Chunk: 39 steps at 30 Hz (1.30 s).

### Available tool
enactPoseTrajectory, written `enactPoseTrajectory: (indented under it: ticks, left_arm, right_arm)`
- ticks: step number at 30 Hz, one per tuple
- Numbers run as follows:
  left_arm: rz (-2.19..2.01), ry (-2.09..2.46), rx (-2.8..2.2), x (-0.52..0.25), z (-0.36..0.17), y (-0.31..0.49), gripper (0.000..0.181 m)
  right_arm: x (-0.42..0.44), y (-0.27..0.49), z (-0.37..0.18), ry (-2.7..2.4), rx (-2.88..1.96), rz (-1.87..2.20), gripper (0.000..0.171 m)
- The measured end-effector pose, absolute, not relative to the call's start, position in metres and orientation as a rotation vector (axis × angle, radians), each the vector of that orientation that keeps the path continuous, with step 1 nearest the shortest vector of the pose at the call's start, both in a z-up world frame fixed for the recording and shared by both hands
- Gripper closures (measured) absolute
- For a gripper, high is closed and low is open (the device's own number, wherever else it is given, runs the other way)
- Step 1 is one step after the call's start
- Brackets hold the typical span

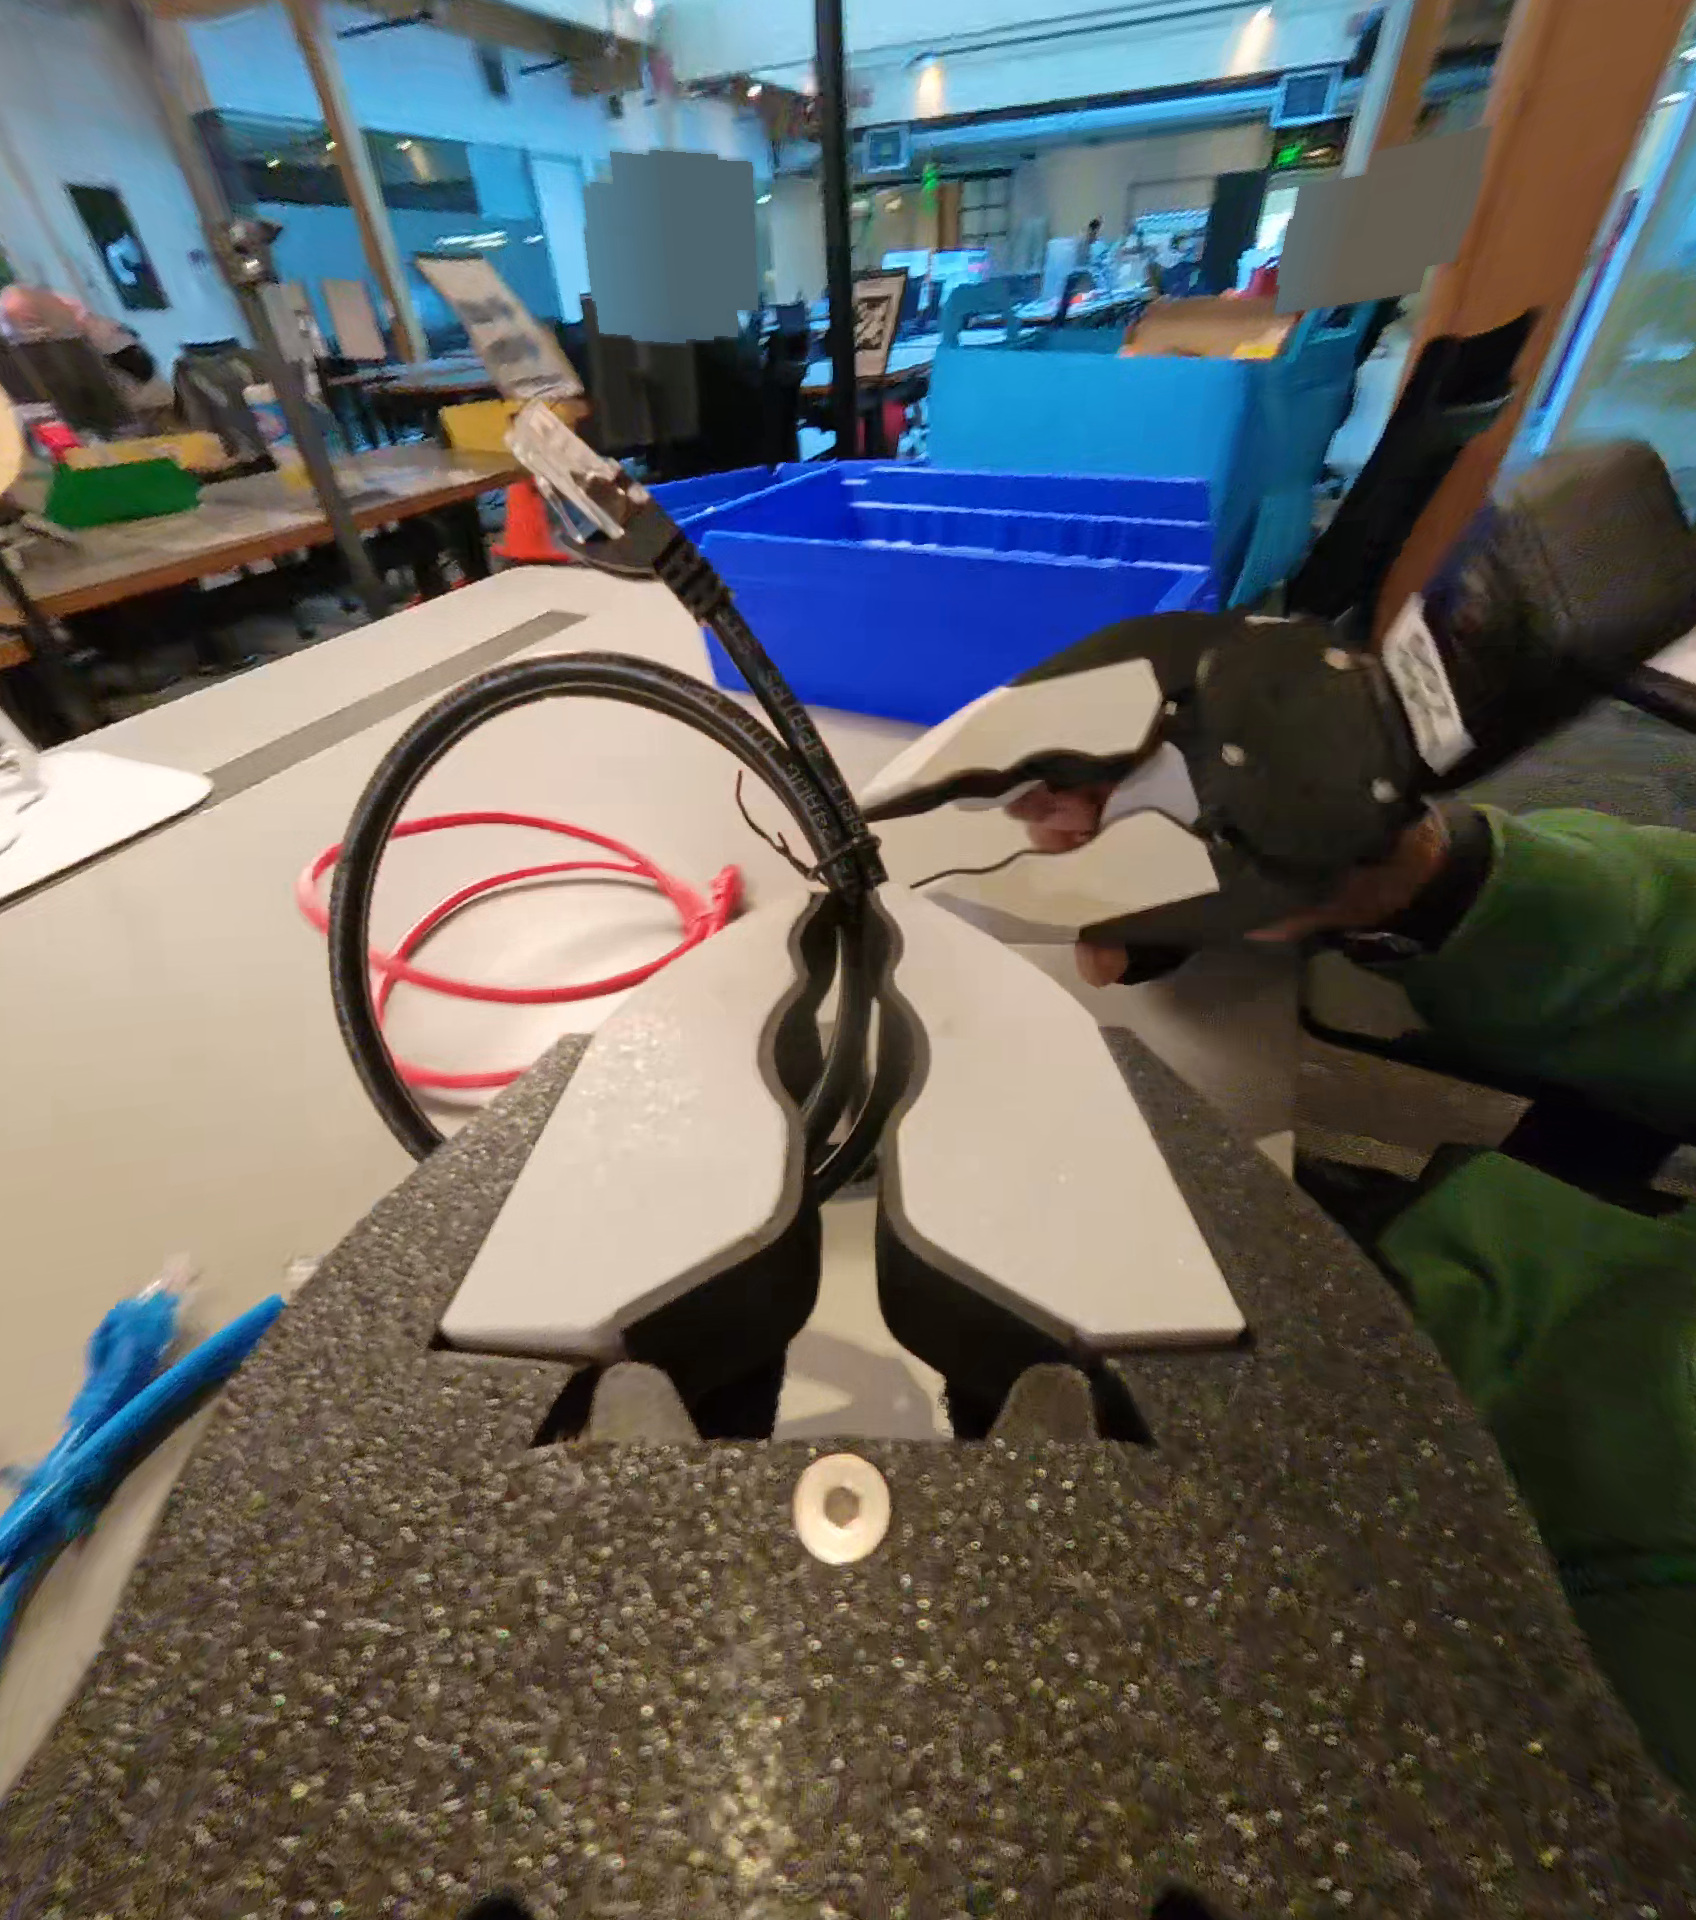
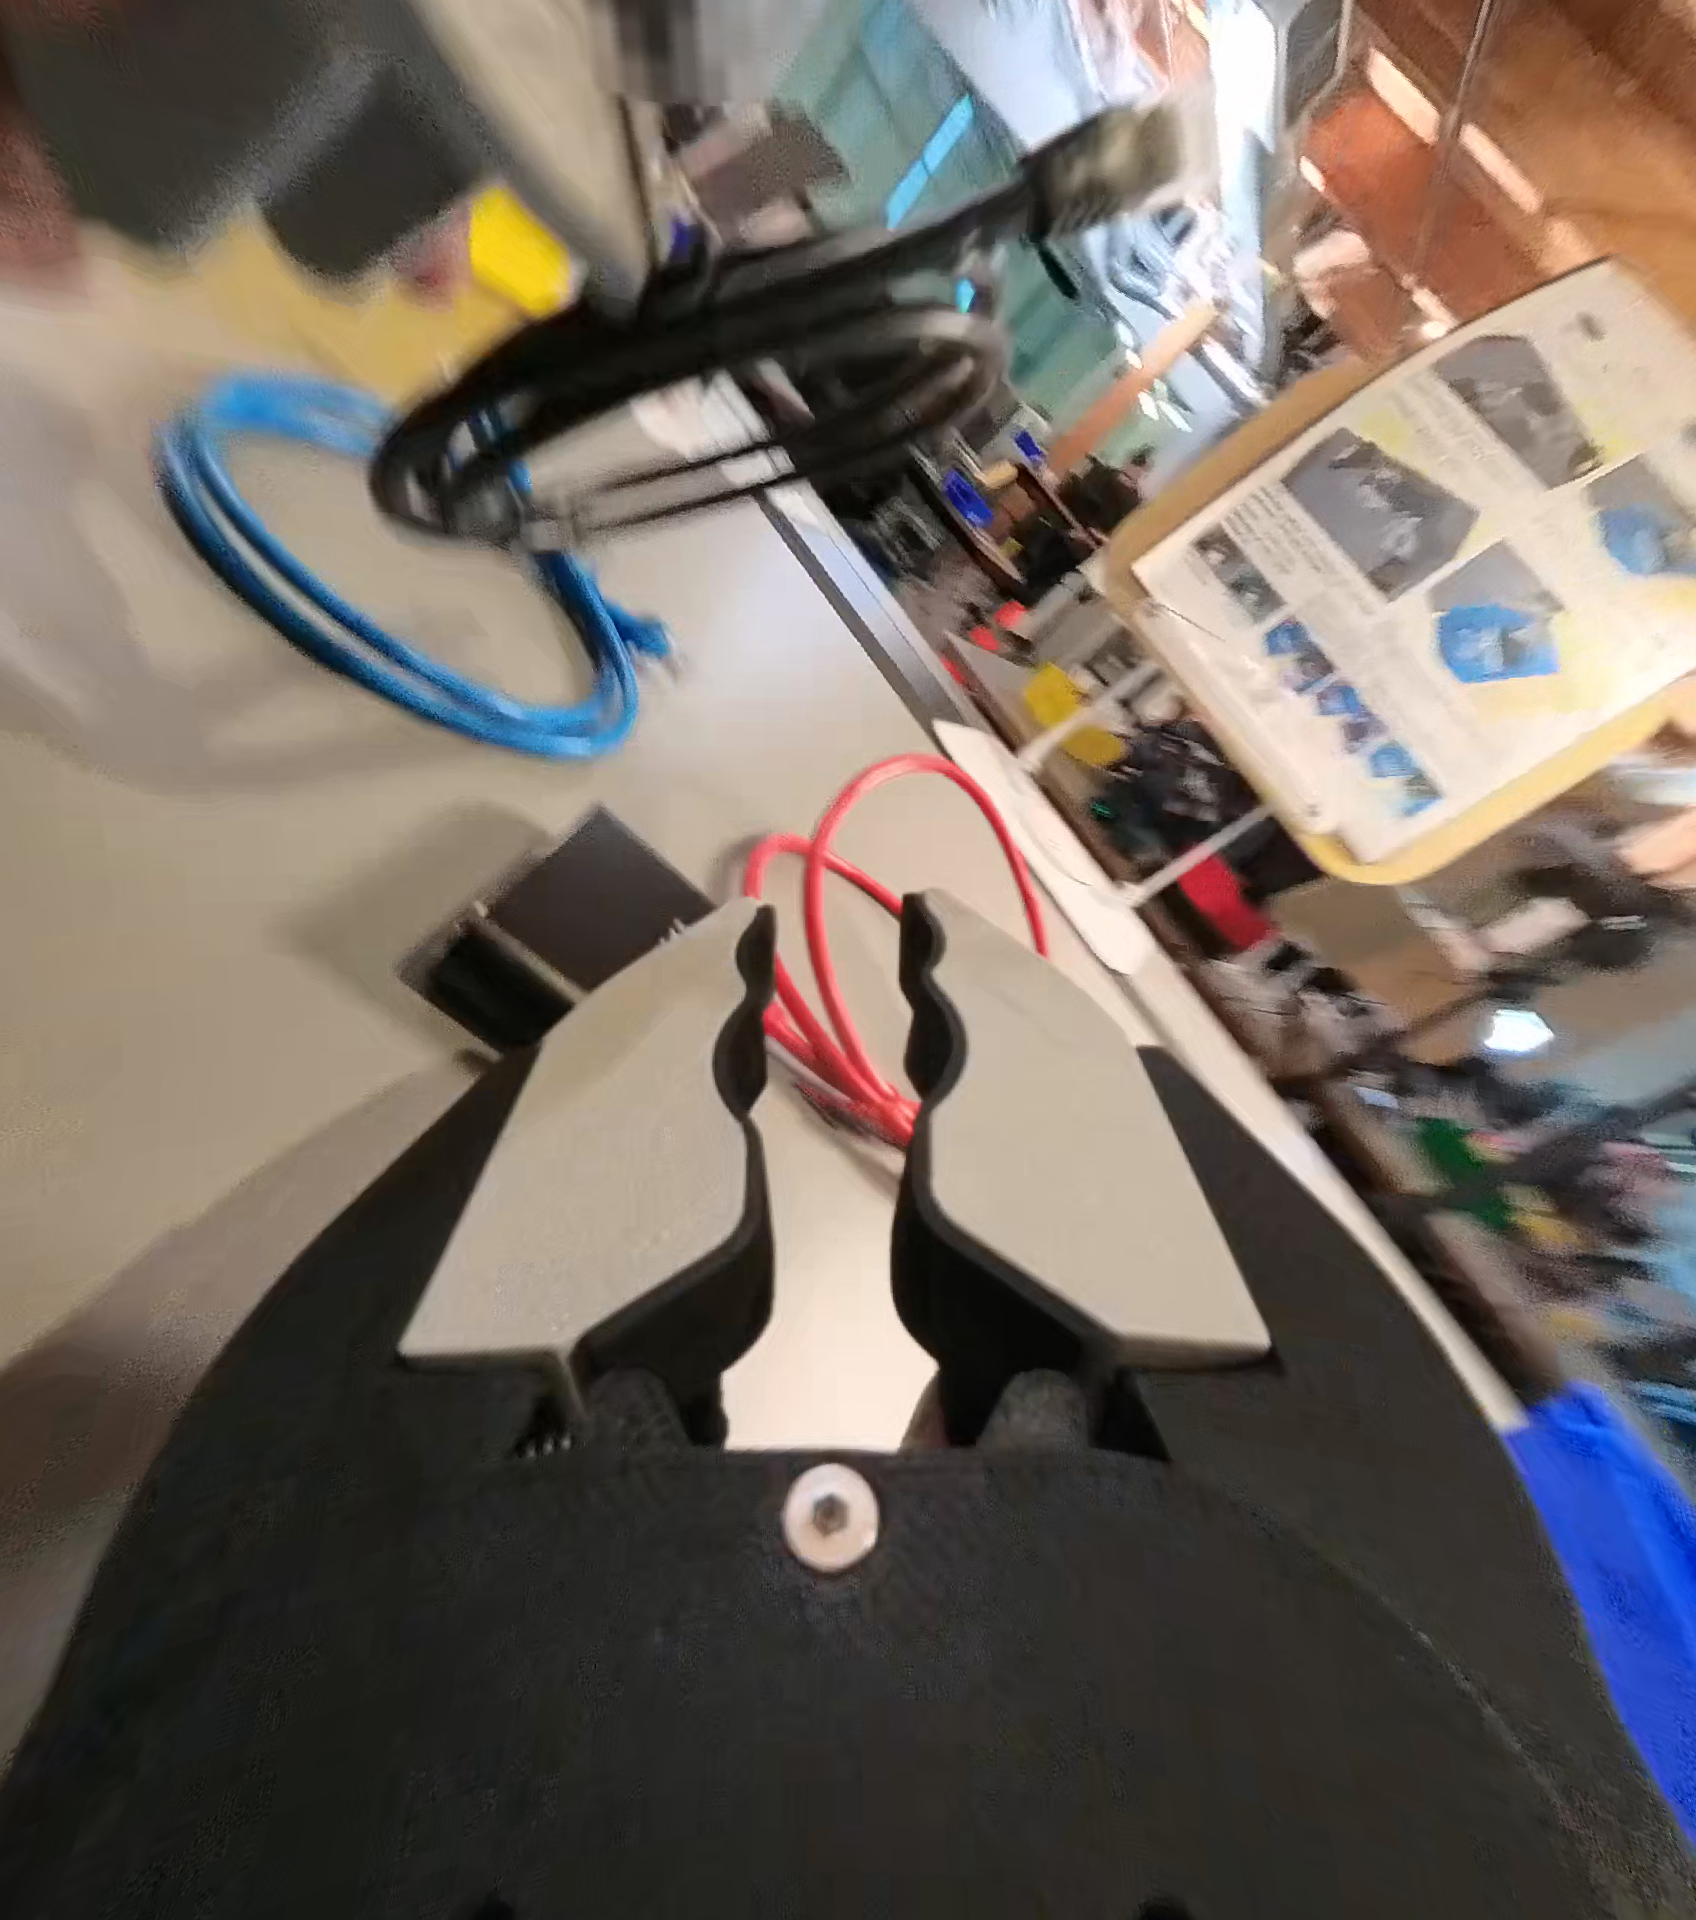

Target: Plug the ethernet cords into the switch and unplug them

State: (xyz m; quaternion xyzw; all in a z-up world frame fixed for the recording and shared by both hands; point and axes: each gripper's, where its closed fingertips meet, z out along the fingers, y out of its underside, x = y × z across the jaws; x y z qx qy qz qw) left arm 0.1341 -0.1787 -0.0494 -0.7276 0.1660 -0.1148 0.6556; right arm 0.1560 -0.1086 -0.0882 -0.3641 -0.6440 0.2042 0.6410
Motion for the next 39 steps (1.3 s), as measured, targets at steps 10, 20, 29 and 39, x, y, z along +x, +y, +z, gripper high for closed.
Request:
enactPoseTrajectory:
  ticks: [10, 20, 29, 39]
  left_arm:
    - [-0.294, 0.544, -1.654, 0.194, -0.079, -0.154, 0.175]
    - [-0.274, 0.594, -1.680, 0.204, -0.091, -0.151, 0.175]
    - [-0.164, 0.371, -1.779, 0.155, -0.091, -0.147, 0.132]
    - [-0.377, 0.283, -1.716, 0.182, -0.075, -0.144, 0.137]
  right_arm:
    - [0.184, -0.120, -0.040, -1.247, -1.088, 1.675, 0.130]
    - [0.186, -0.112, -0.031, -1.201, -1.066, 1.531, 0.151]
    - [0.227, -0.055, 0.011, -1.041, -0.823, 0.529, 0.151]
    - [0.175, -0.099, -0.065, -1.321, -0.462, -0.065, 0.153]
